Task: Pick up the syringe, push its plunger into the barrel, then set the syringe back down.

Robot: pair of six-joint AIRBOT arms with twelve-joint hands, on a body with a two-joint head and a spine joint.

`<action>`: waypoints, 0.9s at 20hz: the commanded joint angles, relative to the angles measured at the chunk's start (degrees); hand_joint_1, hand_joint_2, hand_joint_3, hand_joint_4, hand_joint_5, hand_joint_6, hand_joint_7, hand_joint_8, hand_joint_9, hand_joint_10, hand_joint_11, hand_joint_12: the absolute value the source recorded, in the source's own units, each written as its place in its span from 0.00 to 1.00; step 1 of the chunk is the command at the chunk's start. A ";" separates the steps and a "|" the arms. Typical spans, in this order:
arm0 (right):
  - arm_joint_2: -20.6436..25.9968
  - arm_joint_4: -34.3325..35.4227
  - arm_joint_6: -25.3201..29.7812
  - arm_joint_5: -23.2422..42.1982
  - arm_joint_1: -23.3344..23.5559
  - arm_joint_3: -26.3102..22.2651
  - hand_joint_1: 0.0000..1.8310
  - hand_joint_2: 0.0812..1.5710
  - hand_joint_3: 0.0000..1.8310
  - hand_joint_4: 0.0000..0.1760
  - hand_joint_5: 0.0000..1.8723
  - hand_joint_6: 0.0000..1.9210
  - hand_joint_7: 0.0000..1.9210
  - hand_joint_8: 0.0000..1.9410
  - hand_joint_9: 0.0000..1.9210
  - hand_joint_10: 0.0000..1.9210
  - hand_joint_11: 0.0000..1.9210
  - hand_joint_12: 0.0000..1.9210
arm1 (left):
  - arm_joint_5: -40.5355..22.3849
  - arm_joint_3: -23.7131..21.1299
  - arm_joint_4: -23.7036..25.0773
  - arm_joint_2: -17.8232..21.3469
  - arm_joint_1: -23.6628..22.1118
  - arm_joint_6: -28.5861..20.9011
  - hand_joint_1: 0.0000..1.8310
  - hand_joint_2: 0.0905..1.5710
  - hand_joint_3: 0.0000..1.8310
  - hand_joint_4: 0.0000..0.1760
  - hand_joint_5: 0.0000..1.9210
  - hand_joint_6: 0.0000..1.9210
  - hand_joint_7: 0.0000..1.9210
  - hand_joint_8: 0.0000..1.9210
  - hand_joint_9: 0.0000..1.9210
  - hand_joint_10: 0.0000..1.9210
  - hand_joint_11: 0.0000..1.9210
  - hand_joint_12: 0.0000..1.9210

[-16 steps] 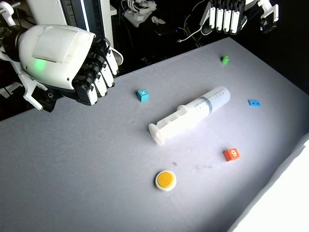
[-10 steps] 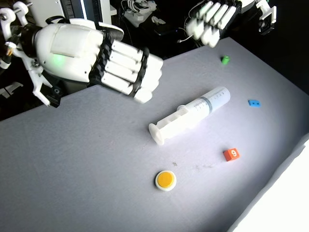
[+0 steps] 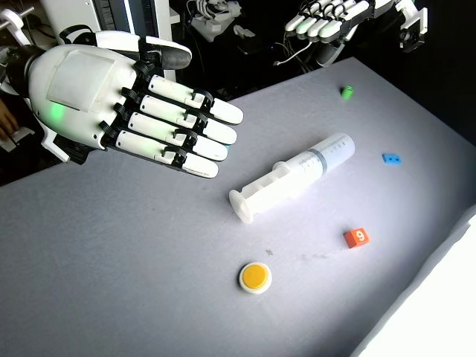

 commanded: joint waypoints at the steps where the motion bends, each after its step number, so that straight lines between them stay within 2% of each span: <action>1: 0.71 -0.48 0.50 7.01 -0.03 -0.11 0.00 0.68 0.01 0.00 0.00 0.00 0.00 0.00 0.00 0.00 0.00 0.00 | -1.92 -0.11 -5.55 0.44 -0.11 0.47 0.72 0.60 0.01 0.00 0.00 0.00 0.00 0.00 0.00 0.00 0.01 0.00; 2: 0.84 -0.48 0.65 7.07 -0.30 -0.10 0.00 0.68 0.01 0.00 0.00 0.00 0.00 0.00 0.00 0.00 0.00 0.00 | -1.38 -0.69 -6.26 0.47 0.01 0.15 0.73 0.59 0.00 0.00 0.00 0.00 0.00 0.00 0.00 0.00 0.01 0.01; 3: 0.87 -0.47 1.04 7.38 -0.28 -0.08 0.00 0.69 0.01 0.00 0.00 0.00 0.00 0.00 0.00 0.00 0.00 0.00 | 1.18 -1.50 -8.19 0.59 -0.51 -3.03 0.72 0.58 0.00 0.00 0.00 0.00 0.00 0.00 0.00 0.00 0.01 0.01; 4: 0.96 -0.47 1.20 7.34 -0.13 -0.01 0.00 0.70 0.01 0.00 0.00 0.00 0.00 0.00 0.00 0.00 0.00 0.00 | 6.81 -2.43 -11.66 1.07 -1.24 -7.43 0.70 0.59 0.00 0.00 0.00 0.00 0.00 0.00 0.00 0.00 0.01 0.01; 5: 1.04 -1.06 1.19 7.12 -0.17 0.19 0.00 0.70 0.01 0.00 0.00 0.00 0.00 0.00 0.00 0.00 0.00 0.00 | 10.13 -3.07 -13.40 1.33 -1.39 -7.59 0.70 0.59 0.00 0.00 0.00 0.00 0.00 0.00 0.00 0.00 0.01 0.01; 7: 1.00 -1.60 1.20 7.34 0.05 0.31 0.00 0.70 0.01 0.00 0.00 0.00 0.00 0.00 0.00 0.00 0.00 0.00 | 12.32 -3.26 -12.26 1.37 -1.44 -7.58 0.67 0.58 0.00 0.00 0.00 0.00 0.00 0.00 0.00 0.00 0.00 0.01; 10: 0.56 -2.05 0.82 8.62 0.79 0.32 0.00 0.70 0.01 0.00 0.00 0.00 0.00 0.00 0.00 0.00 0.00 0.00 | 16.40 -4.39 -12.41 1.86 -1.12 -7.58 0.72 0.59 0.00 0.00 0.00 0.00 0.00 0.00 0.00 0.00 0.00 0.00; 13: 0.51 -2.14 0.10 8.62 1.20 0.32 0.00 0.70 0.01 0.00 0.00 0.00 0.00 0.00 0.00 0.00 0.00 0.00 | 25.09 -7.42 -15.27 3.17 -0.98 -7.59 0.72 0.58 0.00 0.00 0.00 0.00 0.00 0.00 0.00 0.00 0.00 0.00; 15: 0.49 -2.65 -0.23 8.58 1.23 0.32 0.00 0.70 0.01 0.00 0.00 0.00 0.00 0.00 0.00 0.00 0.00 0.00 | 33.34 -10.48 -18.41 4.32 -1.16 -7.60 0.74 0.58 0.00 0.00 0.00 0.00 0.00 0.00 0.00 0.00 0.00 0.00; 18: 0.51 -2.66 -0.63 8.30 0.39 0.42 0.00 0.70 0.01 0.00 0.00 0.00 0.00 0.00 0.00 0.00 0.00 0.00 | 40.25 -12.76 -19.52 4.51 -1.99 -7.67 0.74 0.58 0.00 0.00 0.00 0.00 0.00 0.00 0.00 0.00 0.00 0.00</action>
